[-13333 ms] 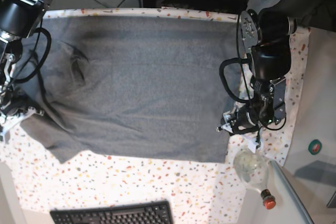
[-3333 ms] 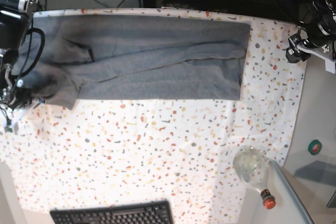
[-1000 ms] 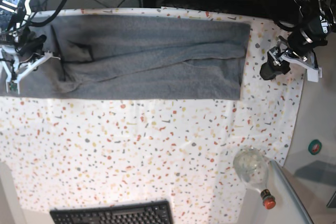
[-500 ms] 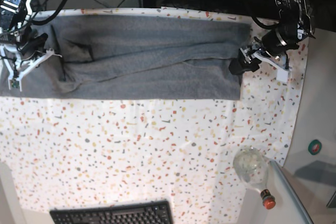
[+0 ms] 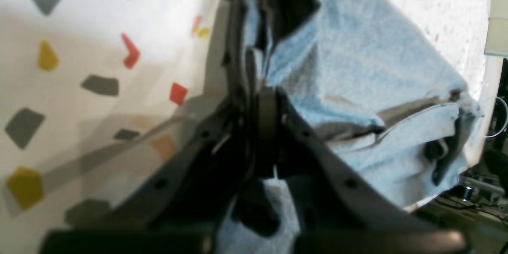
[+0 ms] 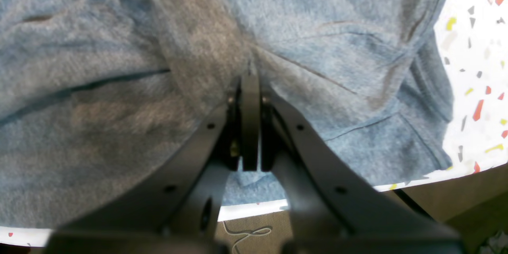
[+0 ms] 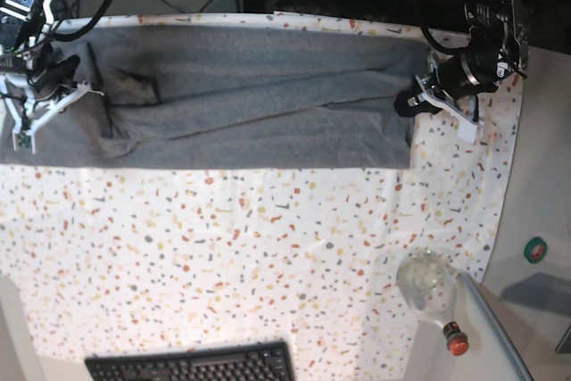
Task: Layout the t-shirt on the table in an organized manner, then fold the t-shirt properly
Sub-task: 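Grasp the strip end with the left gripper and fold it toward the right gripper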
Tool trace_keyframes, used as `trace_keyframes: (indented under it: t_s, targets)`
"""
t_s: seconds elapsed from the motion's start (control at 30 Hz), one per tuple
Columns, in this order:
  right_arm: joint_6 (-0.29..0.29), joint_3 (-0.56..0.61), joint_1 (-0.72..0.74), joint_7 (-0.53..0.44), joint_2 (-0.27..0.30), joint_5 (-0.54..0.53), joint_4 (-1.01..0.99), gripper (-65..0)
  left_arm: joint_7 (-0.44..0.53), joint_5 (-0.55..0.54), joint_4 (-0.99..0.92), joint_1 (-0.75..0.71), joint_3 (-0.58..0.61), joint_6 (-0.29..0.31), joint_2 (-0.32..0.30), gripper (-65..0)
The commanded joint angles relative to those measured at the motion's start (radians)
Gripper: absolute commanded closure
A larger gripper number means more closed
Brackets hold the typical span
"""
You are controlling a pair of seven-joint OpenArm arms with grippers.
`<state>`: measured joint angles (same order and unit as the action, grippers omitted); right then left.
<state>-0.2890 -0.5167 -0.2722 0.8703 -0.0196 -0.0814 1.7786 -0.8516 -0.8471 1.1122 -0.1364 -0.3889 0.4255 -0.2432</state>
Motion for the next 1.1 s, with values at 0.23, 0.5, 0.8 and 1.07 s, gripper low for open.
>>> trace_keyframes:
  t_s: [0.23, 0.5, 0.8, 1.07]
  targets:
    - [-0.002, -0.003, 0.004, -0.016, 0.008, -0.004, 0.022, 0.0, 0.116, 0.036, 0.056, 0.002, 0.001, -0.024, -0.138, 0.0]
    - [-0.002, -0.004, 0.003, -0.016, 0.01, -0.004, 0.023, 0.0, 0.111, 0.292, 0.452, -0.122, 0.011, -0.132, -0.018, 0.0]
    - [-0.002, -0.004, 0.011, -0.016, 0.01, -0.004, 0.02, 0.0, -0.062, 0.325, 0.662, -0.13, 0.244, -0.139, 0.13, 0.0]
    - [-0.002, -0.004, 0.011, -0.016, 0.01, -0.004, 0.019, 0.0, -0.056, 0.343, 0.559, -0.082, 0.41, -0.141, 0.199, 0.0]
